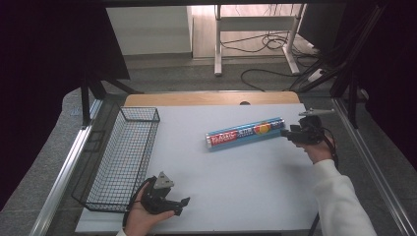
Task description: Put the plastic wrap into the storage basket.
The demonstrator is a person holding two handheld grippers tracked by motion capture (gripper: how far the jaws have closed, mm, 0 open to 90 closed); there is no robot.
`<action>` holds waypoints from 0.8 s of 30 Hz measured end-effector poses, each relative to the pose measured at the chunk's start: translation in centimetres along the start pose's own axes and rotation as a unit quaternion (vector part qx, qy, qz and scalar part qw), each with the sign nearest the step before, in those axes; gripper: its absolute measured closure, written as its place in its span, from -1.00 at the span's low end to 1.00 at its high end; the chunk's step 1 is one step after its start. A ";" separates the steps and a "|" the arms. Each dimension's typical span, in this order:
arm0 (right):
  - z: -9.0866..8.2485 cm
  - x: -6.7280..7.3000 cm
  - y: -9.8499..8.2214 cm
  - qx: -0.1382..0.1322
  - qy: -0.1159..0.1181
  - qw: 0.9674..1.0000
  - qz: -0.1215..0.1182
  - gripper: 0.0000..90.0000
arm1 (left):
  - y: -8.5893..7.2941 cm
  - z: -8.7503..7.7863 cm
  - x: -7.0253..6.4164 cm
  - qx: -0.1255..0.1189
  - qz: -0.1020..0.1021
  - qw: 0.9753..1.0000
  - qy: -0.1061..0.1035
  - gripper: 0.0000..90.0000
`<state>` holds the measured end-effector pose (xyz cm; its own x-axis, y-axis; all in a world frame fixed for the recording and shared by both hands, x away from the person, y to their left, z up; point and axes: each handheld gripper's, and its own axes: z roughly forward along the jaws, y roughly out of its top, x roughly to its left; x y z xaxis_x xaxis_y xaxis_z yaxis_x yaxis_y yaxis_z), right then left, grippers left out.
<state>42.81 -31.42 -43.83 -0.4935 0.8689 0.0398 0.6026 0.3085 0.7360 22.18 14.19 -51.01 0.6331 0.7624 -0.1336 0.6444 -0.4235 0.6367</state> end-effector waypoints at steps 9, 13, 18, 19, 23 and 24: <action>1.8 -2.5 1.1 0.013 -0.031 0.999 0.005 0.46 | -0.1 0.1 0.0 0.002 0.000 1.000 0.000 -0.65; 2.5 -3.6 1.4 0.022 -0.047 0.999 0.008 0.72 | 0.0 0.1 0.0 0.001 0.001 1.000 0.000 -0.65; 3.4 -5.2 1.6 0.016 -0.074 0.997 0.023 0.97 | 0.0 0.1 -0.2 0.000 0.001 1.000 0.000 -0.65; 3.6 -5.5 1.7 0.016 -0.076 0.997 0.025 0.97 | 0.0 0.1 -0.2 0.000 0.001 1.000 0.000 -0.65; 4.5 -6.3 1.9 0.027 -0.086 0.995 0.032 0.97 | 0.0 0.2 -0.2 0.002 0.004 1.000 -0.001 -0.65; 5.0 -6.5 2.0 0.033 -0.089 0.995 0.030 0.98 | 0.0 0.2 -0.1 0.002 0.003 1.000 -0.001 -0.65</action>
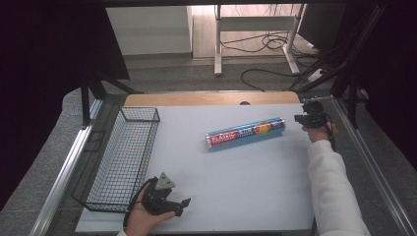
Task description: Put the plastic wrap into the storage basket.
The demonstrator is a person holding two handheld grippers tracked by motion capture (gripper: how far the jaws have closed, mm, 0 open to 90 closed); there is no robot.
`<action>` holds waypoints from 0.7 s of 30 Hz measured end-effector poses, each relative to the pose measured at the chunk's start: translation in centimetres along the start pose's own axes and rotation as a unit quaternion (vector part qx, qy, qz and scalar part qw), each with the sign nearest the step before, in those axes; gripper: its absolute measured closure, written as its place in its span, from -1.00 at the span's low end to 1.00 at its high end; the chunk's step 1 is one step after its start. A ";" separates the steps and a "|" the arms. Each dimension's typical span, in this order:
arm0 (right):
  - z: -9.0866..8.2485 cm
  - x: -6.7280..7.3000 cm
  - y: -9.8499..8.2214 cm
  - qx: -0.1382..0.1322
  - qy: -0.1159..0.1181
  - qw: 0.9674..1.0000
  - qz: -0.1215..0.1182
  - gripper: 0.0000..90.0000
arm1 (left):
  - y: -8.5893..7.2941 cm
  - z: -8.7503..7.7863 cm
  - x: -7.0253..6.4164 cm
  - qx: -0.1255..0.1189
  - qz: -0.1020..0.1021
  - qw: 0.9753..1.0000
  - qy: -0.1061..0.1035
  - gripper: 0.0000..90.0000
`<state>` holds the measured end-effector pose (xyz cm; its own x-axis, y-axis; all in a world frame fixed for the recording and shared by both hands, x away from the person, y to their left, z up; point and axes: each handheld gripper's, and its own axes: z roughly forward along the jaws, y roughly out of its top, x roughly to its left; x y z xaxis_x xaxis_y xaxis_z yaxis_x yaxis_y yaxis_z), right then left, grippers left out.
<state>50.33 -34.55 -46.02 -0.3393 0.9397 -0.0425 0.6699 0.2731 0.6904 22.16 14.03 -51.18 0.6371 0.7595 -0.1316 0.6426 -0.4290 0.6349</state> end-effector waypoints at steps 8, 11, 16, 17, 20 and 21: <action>2.1 0.1 0.0 0.019 0.001 1.000 -0.011 0.97 | -0.1 0.1 0.2 0.002 0.002 1.000 0.000 -0.65; 2.5 0.2 0.0 0.023 0.006 1.000 -0.013 0.97 | -0.1 0.0 0.1 0.002 0.004 1.000 0.001 -0.65; 3.4 0.9 0.0 0.028 0.026 0.999 -0.026 0.97 | -0.1 0.0 0.2 0.002 0.005 1.000 0.001 -0.64; 3.6 1.2 0.0 0.029 0.032 0.999 -0.030 0.97 | -0.1 0.0 0.2 0.001 0.004 1.000 0.001 -0.64; 3.9 1.8 0.0 0.035 0.038 0.998 -0.046 0.98 | -0.1 0.0 0.2 0.002 0.005 1.000 0.001 -0.64; 4.0 2.0 0.1 0.037 0.030 0.998 -0.051 0.98 | -0.1 0.0 0.2 0.002 0.006 1.000 0.001 -0.64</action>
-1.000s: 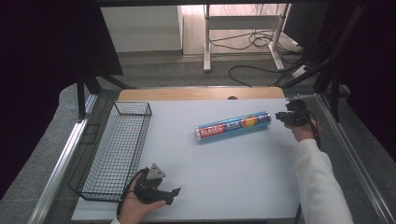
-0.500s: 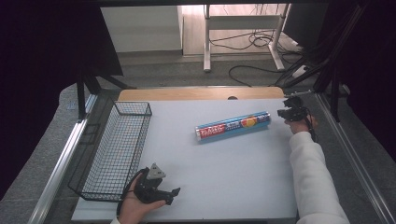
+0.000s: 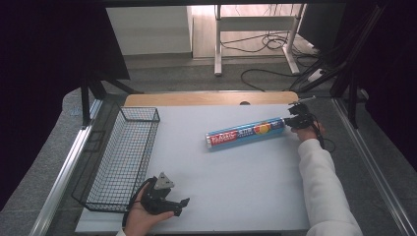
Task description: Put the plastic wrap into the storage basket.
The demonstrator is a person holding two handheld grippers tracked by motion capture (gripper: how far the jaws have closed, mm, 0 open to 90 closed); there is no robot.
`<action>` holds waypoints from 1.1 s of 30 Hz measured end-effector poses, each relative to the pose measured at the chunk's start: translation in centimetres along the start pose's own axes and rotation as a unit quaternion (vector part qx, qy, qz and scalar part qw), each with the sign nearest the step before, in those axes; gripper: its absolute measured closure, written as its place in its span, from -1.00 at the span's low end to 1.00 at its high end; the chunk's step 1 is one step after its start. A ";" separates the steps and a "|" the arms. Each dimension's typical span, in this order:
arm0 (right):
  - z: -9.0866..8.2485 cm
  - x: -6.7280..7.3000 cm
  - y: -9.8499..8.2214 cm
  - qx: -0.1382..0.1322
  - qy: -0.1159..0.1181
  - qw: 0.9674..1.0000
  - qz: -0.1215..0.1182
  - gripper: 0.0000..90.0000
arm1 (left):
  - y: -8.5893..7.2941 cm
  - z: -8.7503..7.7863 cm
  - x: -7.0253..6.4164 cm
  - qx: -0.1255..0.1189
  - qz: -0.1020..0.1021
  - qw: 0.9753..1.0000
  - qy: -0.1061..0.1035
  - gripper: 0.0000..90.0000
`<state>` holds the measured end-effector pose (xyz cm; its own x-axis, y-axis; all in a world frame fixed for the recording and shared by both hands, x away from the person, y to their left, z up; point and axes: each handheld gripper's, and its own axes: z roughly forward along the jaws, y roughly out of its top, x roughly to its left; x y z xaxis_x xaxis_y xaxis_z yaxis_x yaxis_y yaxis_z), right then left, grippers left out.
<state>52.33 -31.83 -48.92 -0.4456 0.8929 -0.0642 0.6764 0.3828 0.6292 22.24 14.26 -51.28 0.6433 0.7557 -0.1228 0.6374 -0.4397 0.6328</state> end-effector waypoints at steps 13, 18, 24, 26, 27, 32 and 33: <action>-0.3 -0.1 -0.6 0.001 0.020 1.000 -0.009 0.98 | 0.1 0.2 -0.1 0.004 0.005 1.000 -0.001 -0.64; -0.4 0.4 -0.6 0.003 0.024 1.000 -0.020 0.98 | 0.2 0.4 -0.1 0.005 0.006 1.000 -0.002 -0.64; -0.3 1.8 -0.5 0.003 0.036 0.999 -0.039 0.98 | 0.2 0.4 -0.1 0.007 0.009 1.000 -0.003 -0.64; -0.3 2.0 -0.5 0.002 0.037 0.998 -0.043 0.98 | 0.1 0.3 -0.1 0.007 0.009 1.000 -0.003 -0.64; -0.3 2.3 -0.5 0.002 0.039 0.998 -0.047 0.98 | 0.1 0.3 -0.1 0.007 0.010 1.000 -0.003 -0.64; -0.3 3.4 -0.5 -0.002 0.049 0.997 -0.061 0.98 | 0.1 0.4 -0.1 0.006 0.008 1.000 -0.003 -0.64; -0.3 4.0 -0.5 -0.002 0.053 0.996 -0.066 0.98 | 0.1 0.4 0.0 0.007 0.011 1.000 -0.004 -0.64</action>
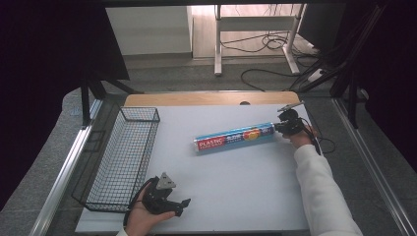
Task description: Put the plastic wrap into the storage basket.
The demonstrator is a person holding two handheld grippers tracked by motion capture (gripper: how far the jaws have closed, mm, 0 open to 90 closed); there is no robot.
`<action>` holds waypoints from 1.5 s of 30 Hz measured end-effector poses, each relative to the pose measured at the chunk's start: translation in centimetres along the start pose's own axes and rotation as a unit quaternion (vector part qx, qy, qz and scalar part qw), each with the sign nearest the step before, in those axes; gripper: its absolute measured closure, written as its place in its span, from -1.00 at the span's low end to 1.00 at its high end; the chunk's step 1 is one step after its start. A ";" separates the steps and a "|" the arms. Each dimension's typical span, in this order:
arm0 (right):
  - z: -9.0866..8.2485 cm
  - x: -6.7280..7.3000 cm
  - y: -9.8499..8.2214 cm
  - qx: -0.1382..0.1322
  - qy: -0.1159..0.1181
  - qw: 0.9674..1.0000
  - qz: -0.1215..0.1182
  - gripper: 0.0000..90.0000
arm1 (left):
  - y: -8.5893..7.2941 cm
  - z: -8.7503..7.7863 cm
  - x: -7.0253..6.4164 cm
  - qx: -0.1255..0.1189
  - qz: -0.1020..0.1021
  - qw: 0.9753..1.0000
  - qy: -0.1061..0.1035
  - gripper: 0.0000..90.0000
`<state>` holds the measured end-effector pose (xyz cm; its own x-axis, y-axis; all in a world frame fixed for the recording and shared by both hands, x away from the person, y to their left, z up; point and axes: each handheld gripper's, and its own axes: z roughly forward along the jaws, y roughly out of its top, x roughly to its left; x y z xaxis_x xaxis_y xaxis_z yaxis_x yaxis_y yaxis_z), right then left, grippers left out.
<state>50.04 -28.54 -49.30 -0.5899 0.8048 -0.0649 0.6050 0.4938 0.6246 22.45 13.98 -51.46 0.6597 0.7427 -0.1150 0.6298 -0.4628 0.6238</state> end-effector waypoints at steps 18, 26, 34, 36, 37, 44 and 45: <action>0.8 5.8 1.2 -0.003 0.019 0.998 -0.059 0.98 | 0.0 0.1 0.0 0.003 0.004 1.000 -0.002 -0.64; 0.9 6.5 1.2 -0.006 0.018 0.998 -0.059 0.98 | 0.0 0.2 0.0 0.003 0.005 1.000 -0.002 -0.64; 0.8 7.3 1.3 -0.003 0.015 0.997 -0.073 0.98 | 0.1 0.2 -0.1 0.005 0.006 1.000 -0.003 -0.64; 0.8 7.3 1.3 -0.002 0.016 0.997 -0.070 0.98 | 0.0 0.2 -0.1 0.004 0.004 1.000 -0.002 -0.64; 0.8 7.2 1.3 -0.003 0.013 0.998 -0.069 0.98 | 0.0 0.2 -0.1 0.003 0.003 1.000 -0.001 -0.64; -1.6 6.4 0.6 -0.029 0.004 0.999 -0.040 0.98 | -0.2 -0.2 0.1 -0.001 -0.002 1.000 0.003 -0.64; -2.4 6.6 0.4 -0.033 -0.003 0.998 -0.044 0.98 | -0.2 -0.2 0.1 -0.001 -0.002 1.000 0.004 -0.64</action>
<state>45.13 -23.86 -47.65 -0.6363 0.7611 -0.1261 0.5139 0.5401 0.6665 22.30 14.22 -51.47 0.6537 0.7484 -0.1123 0.6320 -0.4583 0.6249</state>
